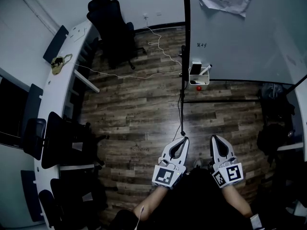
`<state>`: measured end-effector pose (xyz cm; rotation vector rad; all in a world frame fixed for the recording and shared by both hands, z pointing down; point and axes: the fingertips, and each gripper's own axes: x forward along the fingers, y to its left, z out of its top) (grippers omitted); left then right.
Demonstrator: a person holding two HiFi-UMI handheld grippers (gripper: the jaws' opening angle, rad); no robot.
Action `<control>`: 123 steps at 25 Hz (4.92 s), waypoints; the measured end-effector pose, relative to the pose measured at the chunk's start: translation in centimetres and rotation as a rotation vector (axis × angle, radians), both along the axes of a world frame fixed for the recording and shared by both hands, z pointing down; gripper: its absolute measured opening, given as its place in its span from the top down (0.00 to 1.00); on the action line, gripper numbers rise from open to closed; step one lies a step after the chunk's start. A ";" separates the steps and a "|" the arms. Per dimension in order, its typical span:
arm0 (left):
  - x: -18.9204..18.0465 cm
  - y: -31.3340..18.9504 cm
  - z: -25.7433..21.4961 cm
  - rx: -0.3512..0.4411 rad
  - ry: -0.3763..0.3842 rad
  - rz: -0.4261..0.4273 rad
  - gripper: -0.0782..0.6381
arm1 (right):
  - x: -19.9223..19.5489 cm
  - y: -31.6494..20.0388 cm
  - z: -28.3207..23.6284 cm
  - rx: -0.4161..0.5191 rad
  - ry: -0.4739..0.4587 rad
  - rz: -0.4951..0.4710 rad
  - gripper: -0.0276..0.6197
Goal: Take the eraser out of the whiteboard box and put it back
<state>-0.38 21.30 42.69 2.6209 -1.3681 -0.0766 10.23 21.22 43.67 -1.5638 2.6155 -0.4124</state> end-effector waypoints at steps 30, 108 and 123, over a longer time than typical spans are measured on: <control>-3.7 -9.7 0.4 -0.007 -0.018 -0.055 0.88 | -1.4 -10.1 2.4 -0.041 0.004 0.065 0.93; -3.6 -33.4 4.1 -0.126 0.015 -0.052 0.88 | -3.2 -38.1 13.4 -0.394 0.084 0.103 0.56; -3.9 -32.7 4.3 -0.126 0.016 -0.066 0.88 | -2.8 -37.8 12.8 -0.370 0.084 0.115 0.59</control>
